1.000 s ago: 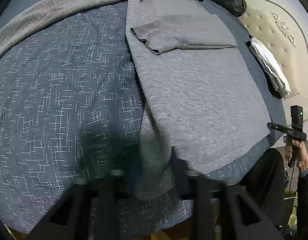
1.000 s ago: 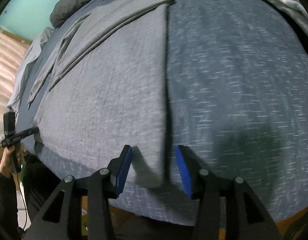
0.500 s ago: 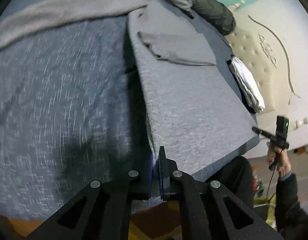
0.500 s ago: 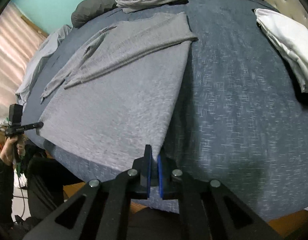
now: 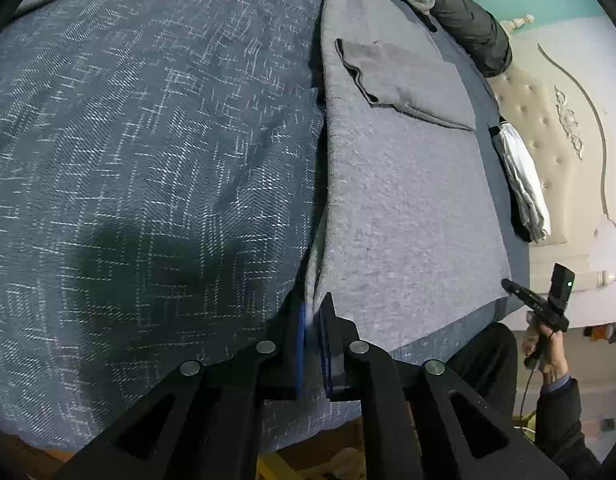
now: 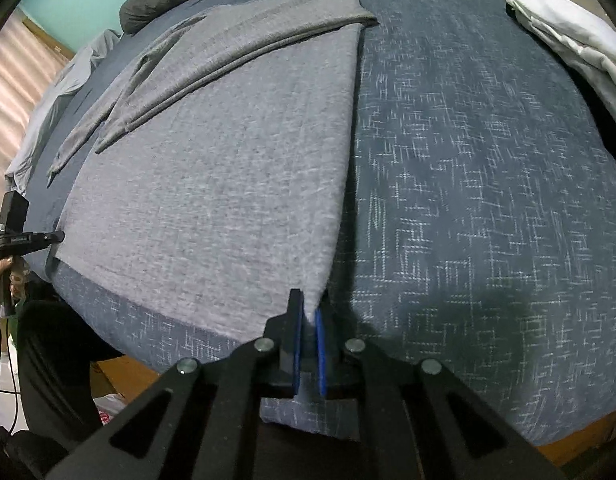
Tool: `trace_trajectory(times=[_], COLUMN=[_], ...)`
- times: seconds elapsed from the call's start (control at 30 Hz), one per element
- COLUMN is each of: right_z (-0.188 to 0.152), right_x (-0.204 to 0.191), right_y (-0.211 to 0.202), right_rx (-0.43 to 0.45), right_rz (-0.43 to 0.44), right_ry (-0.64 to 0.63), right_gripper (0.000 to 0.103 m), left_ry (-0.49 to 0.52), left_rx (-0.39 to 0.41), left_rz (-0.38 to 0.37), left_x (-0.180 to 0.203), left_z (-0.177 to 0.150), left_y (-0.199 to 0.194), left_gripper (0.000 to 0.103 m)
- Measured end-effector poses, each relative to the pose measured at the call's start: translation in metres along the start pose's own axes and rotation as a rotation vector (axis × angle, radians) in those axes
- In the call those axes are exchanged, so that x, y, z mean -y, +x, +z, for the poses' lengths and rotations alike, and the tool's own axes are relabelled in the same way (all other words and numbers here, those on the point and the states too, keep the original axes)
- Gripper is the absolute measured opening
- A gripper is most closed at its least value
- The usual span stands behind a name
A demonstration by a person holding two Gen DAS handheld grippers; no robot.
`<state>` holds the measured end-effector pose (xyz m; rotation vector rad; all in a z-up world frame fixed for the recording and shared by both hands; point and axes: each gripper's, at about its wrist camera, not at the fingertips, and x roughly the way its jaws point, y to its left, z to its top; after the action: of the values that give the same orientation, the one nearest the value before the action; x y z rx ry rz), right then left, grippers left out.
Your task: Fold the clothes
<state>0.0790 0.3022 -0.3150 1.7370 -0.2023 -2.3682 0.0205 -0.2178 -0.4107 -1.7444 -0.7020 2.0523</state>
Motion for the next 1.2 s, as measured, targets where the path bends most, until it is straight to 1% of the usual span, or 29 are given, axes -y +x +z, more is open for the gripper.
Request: trace_trajectory(times=[0.03,0.1,0.17,0.23,0.27,0.37,0.43,0.6,0.67,0.7,0.77,0.83,0.93,1.0,1.07,1.13,1.17,1.2], right_z=[0.000,0.001,0.002,0.005,0.008,0.017,0.023,0.032,0.032,0.032,0.034,0.037,0.042,0.044,0.047,0.050,0.052,0.054], right_x=[-0.001,-0.003,-0.005,0.004,0.004,-0.001,-0.008,-0.026,-0.029,-0.028,-0.028,-0.027,-0.027,-0.027,-0.026,-0.026,-0.026,-0.026], right_y=[-0.003,-0.009,-0.015,-0.028,-0.033,-0.041,-0.041,-0.035,-0.036,-0.037,-0.037,-0.036,-0.034,-0.033,-0.033,-0.033,-0.034,-0.034], right_rx=[0.001,0.004,0.007,0.032,0.047,0.082,0.092,0.097,0.094,0.096,0.102,0.108,0.118,0.124,0.130,0.141,0.148,0.156], right_rz=[-0.008,-0.025,-0.041,-0.032,-0.026,-0.010,0.001,0.021,0.029,0.033,0.041,0.048,0.059,0.067,0.074,0.081,0.085,0.089], right_ry=[-0.007,-0.021,-0.035,-0.023,-0.019,-0.017,-0.024,-0.051,-0.059,-0.059,-0.054,-0.044,-0.028,-0.018,-0.007,0.000,0.003,0.007], right_gripper=[0.009,0.011,0.011,0.011,0.011,0.011,0.011,0.011,0.011,0.011,0.011,0.011,0.011,0.011,0.011,0.011,0.011,0.012], left_ry=[0.003,0.012,0.043,0.090,0.112,0.172,0.206,0.209,0.202,0.198,0.194,0.181,0.195,0.170,0.137,0.090,0.065,0.034], left_rx=[0.006,0.020,0.053,0.095,0.103,0.115,0.105,0.064,0.051,0.048,0.047,0.057,0.091,0.137,0.180,0.233,0.257,0.286], left_rz=[0.014,0.045,0.091,0.094,0.088,0.073,0.066,0.162,0.184,0.216,0.217,0.202,0.189,0.187,0.202,0.226,0.238,0.248], left_x=[-0.001,-0.004,0.002,0.009,0.015,0.033,0.047,0.032,0.023,0.016,0.009,0.004,0.000,-0.011,-0.026,-0.048,-0.060,-0.074], left_z=[-0.001,-0.003,-0.003,0.002,0.005,0.012,0.018,0.025,0.024,0.024,0.023,0.022,0.024,0.031,0.040,0.050,0.054,0.061], left_y=[-0.005,-0.015,-0.026,-0.037,-0.037,-0.033,-0.021,-0.002,0.001,0.001,-0.001,-0.009,-0.027,-0.047,-0.064,-0.085,-0.095,-0.107], left_gripper=[0.012,0.012,0.012,0.012,0.012,0.012,0.012,0.012,0.012,0.012,0.013,0.014,0.014,0.015,0.017,0.024,0.032,0.039])
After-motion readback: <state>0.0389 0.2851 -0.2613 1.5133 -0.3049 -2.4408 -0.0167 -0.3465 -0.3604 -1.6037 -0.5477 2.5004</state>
